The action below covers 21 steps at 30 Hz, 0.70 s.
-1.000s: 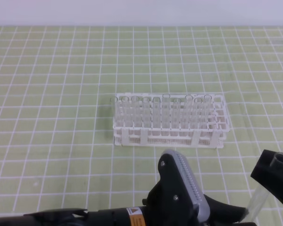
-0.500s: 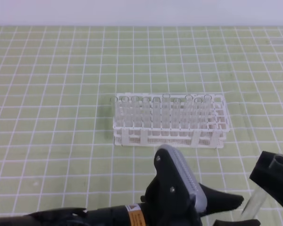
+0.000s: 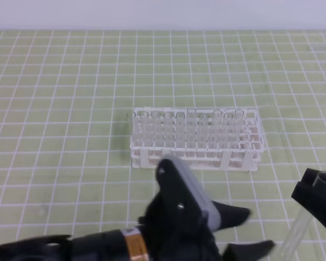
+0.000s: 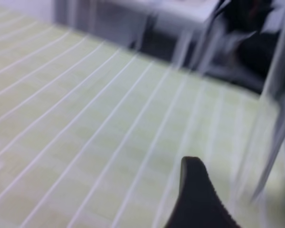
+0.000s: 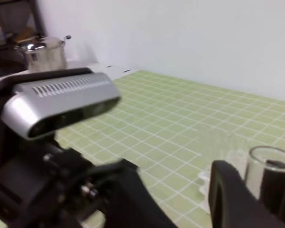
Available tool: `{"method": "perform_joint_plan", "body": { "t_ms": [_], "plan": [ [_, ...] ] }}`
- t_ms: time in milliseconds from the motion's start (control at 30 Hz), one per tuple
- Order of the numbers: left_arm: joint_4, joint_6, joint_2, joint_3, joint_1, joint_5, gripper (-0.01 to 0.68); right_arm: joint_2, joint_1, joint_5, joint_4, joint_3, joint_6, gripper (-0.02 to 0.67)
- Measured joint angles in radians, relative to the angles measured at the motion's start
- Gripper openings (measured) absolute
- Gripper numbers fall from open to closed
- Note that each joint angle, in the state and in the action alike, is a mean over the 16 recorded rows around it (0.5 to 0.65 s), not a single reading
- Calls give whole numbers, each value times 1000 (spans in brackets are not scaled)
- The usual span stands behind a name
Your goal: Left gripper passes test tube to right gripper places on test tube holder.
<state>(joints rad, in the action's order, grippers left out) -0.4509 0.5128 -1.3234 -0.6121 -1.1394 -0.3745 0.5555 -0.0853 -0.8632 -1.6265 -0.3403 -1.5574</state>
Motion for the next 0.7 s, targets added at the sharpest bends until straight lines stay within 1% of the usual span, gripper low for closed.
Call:
{"method": "perform_joint_plan", "body": {
  "t_ms": [200,400,500,700],
  "plan": [
    [2,-8,147,0,0,318,27,0,0,38,7,0,1,10],
    [5,-15,350,0,0,650,14,0,0,56,7,0,1,10],
    [8,-16,462,0,0,783,8,0,0,60,7,0,1,10],
    [13,-21,703,6,0,995,1,0,0,65,7,0,1,10]
  ]
}}
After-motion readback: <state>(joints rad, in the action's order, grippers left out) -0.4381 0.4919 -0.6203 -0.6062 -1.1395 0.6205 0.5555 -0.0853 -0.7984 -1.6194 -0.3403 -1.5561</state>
